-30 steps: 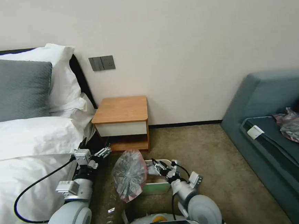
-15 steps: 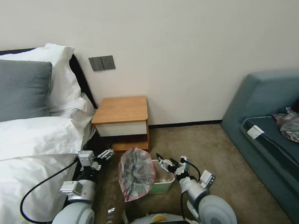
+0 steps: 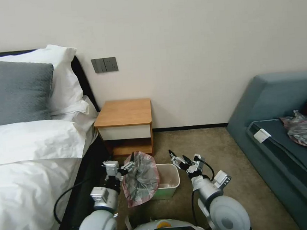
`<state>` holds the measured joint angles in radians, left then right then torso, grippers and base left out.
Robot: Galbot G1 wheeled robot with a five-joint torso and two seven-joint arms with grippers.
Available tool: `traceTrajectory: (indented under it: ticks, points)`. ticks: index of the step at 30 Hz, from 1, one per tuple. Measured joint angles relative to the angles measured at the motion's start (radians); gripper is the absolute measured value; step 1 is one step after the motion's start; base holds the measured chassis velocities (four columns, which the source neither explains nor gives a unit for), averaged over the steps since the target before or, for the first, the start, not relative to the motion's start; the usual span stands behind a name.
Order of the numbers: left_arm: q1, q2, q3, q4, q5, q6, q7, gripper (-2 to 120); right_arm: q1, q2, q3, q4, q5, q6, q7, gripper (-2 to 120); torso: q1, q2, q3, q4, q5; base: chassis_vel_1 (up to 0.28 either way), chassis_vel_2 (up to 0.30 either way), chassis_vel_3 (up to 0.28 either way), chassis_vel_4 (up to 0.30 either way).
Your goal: Pick up the garbage bag from the table and place it over the trash can.
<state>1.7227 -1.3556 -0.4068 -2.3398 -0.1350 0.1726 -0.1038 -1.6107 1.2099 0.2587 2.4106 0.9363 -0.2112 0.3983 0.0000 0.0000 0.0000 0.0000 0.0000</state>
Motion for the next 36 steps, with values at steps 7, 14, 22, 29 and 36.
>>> traceTrajectory:
  ticks: [7, 14, 22, 29, 36]
  points:
    - [-0.011, -0.011, 0.074, 0.110, 0.004, 0.000, -0.043, 79, 0.000, 0.008, 0.008, 0.005, 0.000, 0.007, -0.003, 100, 0.000, 0.000, 0.000, 0.0000, 0.0000, 0.000, 0.000, 0.000, 0.000]
    - [-0.017, -0.018, 0.088, 0.182, 0.003, -0.002, -0.082, 70, 0.002, 0.012, 0.012, -0.004, 0.000, 0.013, -0.004, 100, 0.000, 0.000, 0.000, 0.0000, 0.0000, 0.000, 0.000, 0.000, 0.000]
    - [-0.027, -0.025, 0.085, 0.240, -0.013, -0.015, -0.093, 71, 0.010, 0.015, 0.007, -0.027, -0.005, 0.017, -0.013, 100, 0.000, 0.000, 0.000, 0.0000, -0.0001, 0.000, 0.000, 0.000, 0.000]
    - [-0.039, -0.033, 0.089, 0.264, -0.018, -0.015, -0.098, 71, 0.011, 0.020, 0.002, -0.045, -0.028, 0.024, -0.026, 100, 0.000, 0.000, 0.000, 0.0000, -0.0001, 0.000, 0.000, 0.000, 0.000]
    - [-0.057, -0.042, 0.110, 0.271, -0.017, 0.022, -0.143, 72, 0.006, 0.025, -0.002, -0.051, -0.053, 0.036, -0.038, 100, 0.000, 0.000, 0.000, 0.0001, -0.0001, 0.000, 0.000, 0.000, 0.000]
